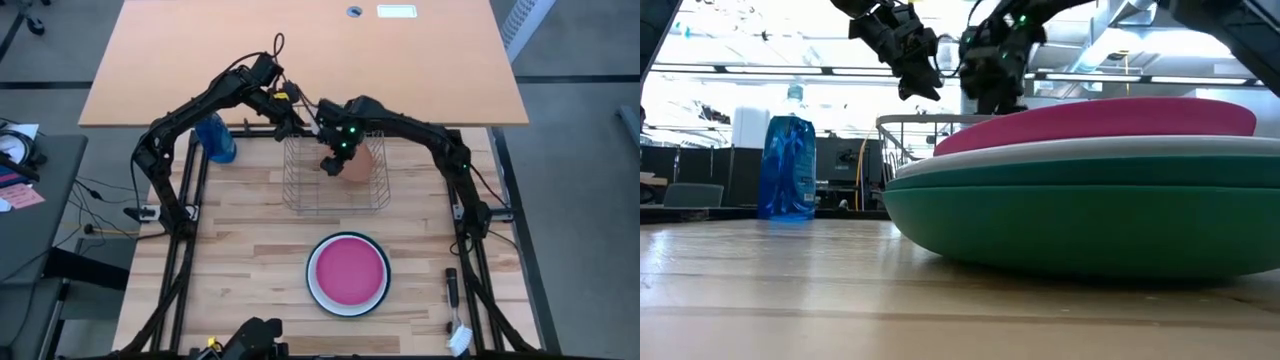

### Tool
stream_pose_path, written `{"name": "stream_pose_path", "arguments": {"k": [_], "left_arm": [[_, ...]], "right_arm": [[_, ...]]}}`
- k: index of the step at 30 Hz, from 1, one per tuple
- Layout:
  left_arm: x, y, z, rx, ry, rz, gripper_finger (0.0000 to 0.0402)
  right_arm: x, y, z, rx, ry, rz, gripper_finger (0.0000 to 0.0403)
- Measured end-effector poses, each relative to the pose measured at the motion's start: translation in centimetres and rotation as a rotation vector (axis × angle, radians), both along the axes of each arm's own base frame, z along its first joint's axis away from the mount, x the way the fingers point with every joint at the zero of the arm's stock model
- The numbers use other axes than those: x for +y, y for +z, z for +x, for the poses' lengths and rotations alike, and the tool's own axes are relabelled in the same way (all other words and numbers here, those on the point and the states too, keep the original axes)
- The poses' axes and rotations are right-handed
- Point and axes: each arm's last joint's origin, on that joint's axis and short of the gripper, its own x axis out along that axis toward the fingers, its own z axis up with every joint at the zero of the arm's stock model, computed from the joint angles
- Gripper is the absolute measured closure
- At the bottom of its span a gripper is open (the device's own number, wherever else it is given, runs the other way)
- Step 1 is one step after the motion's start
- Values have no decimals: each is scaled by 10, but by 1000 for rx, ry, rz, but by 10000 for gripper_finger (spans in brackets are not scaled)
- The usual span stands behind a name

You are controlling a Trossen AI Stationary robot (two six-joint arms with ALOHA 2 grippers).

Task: Sort dishes
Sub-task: Put the brown plate in the dish rack

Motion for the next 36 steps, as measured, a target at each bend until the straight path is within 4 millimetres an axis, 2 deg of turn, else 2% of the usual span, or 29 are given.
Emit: {"name": "stream_pose_path", "arguments": {"k": [5,12,15,21,26,32,36], "left_arm": [[-2,-2,-2,23,7,-31,224],[-5,-4,-3,50,-5,-54,224],[-5,-4,-3,49,-15,-42,224],[-5,-4,-3,51,-22,-37,224],[-5,-4,-3,50,-22,-38,224],[-5,-4,-3,50,-32,-26,224],[-5,-4,-3,47,-38,-18,224]], "right_arm": [[-2,-22,9,72,-30,-10,139],[-6,-23,13,71,-65,-116,162],[-8,-23,13,68,-69,-119,186],[-7,-43,22,102,-60,-114,246],[-8,-43,23,95,-53,-127,298],[-9,-43,20,109,-47,-121,381],[-8,-42,18,125,-32,-114,393]]}}
